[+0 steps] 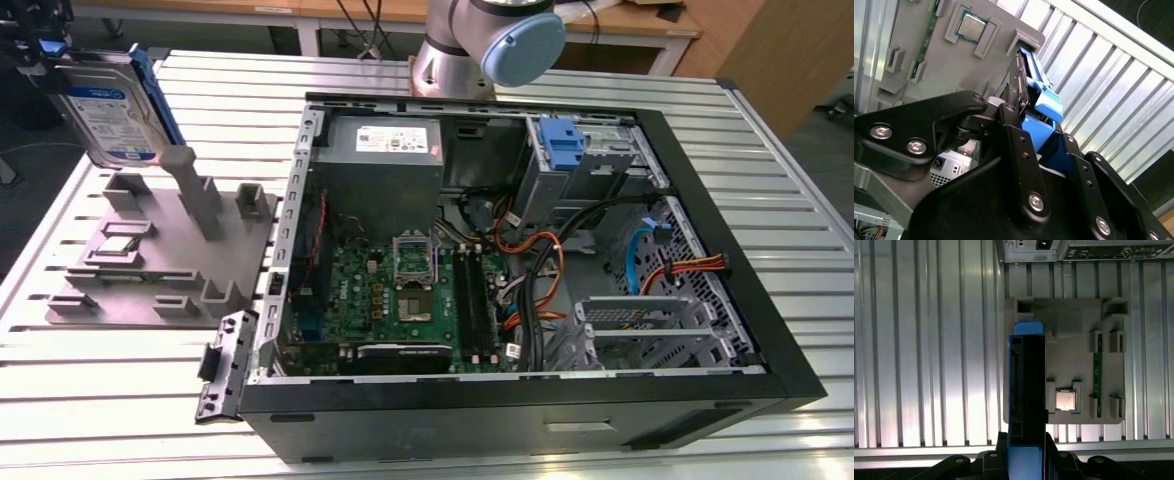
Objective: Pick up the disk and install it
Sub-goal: 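Pick up the disk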
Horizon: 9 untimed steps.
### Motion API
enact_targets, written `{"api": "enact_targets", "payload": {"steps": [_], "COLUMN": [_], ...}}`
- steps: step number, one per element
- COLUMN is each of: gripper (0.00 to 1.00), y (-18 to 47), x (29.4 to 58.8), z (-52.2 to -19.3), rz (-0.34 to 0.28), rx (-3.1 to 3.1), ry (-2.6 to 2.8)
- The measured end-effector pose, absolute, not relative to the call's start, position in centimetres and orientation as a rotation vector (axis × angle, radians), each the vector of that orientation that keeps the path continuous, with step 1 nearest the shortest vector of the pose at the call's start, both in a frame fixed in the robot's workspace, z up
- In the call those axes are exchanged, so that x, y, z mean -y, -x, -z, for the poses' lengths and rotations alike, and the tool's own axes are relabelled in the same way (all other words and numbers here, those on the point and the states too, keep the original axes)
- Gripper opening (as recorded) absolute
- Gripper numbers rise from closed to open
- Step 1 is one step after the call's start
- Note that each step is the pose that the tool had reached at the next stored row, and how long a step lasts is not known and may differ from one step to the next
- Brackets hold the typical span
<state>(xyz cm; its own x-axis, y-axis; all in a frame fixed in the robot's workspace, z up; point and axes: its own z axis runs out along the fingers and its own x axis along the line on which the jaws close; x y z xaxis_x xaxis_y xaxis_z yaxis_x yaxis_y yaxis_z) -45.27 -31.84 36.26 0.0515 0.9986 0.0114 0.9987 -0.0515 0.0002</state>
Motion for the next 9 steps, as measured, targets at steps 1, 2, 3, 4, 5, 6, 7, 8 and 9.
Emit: {"api": "enact_targets", "payload": {"steps": [1,2,3,4,5,6,7,8,9], "gripper": [0.36,0.36,0.36,0.36,0.36,0.36,0.36,0.36,0.36], "y": [45.27,45.27,45.27,45.27,45.27,45.27,45.27,45.27,45.27], "x": [31.84,31.84,31.84,31.84,31.84,31.84,31.84,31.84,31.84], "z": [-36.28,-36.29,-36.31,-36.34,-36.36,-36.37,-36.45,-36.53,-36.55], "rz": [0.013,0.013,0.013,0.013,0.013,0.013,0.013,0.013,0.013], "rx": [2.158,2.158,2.158,2.158,2.158,2.158,2.158,2.158,2.158], "ry": [2.272,2.272,2.272,2.272,2.272,2.272,2.272,2.272,2.272]}}
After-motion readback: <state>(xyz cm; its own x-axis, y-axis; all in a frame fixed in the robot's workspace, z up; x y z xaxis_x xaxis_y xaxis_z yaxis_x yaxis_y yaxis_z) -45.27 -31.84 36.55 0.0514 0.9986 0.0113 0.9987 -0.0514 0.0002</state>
